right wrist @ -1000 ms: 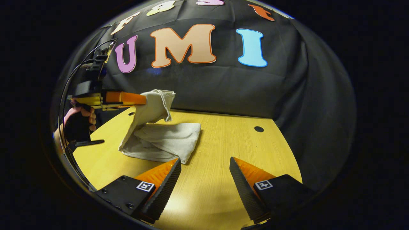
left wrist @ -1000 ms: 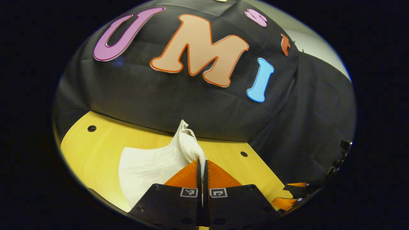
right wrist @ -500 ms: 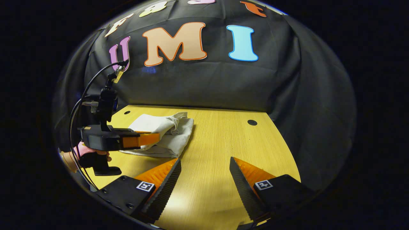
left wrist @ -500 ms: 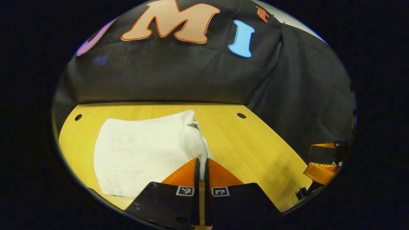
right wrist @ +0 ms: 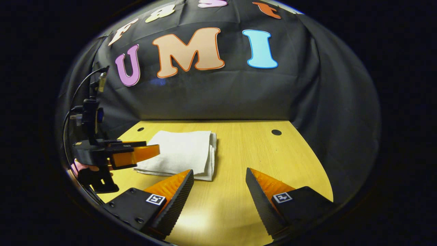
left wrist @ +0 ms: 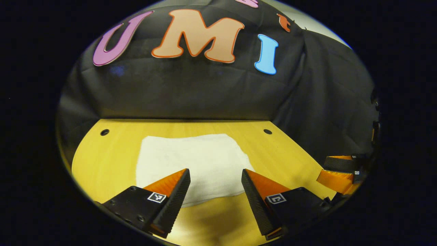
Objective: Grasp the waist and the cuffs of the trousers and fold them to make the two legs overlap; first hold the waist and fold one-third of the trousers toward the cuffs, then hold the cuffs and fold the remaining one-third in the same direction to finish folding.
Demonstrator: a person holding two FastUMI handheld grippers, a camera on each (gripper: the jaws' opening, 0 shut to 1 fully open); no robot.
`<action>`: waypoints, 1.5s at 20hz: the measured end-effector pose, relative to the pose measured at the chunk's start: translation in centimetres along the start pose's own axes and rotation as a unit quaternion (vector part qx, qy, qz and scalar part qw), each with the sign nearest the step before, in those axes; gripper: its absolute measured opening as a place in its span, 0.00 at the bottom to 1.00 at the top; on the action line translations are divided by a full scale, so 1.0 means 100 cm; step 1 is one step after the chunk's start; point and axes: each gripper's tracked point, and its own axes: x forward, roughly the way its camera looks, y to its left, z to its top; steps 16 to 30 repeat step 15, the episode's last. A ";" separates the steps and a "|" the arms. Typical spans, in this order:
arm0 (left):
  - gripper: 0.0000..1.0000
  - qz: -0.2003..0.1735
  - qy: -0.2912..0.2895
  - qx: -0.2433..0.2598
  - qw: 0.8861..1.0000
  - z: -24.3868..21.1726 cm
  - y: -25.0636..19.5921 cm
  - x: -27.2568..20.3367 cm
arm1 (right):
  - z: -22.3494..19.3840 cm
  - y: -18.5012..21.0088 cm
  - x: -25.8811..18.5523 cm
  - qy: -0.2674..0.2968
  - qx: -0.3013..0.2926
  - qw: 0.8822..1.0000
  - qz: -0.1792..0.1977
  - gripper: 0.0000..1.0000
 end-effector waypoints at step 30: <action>0.91 0.071 -0.024 -0.030 0.997 -0.009 0.098 -0.129 | 0.015 0.032 -0.043 -0.061 0.025 0.997 -0.032 0.97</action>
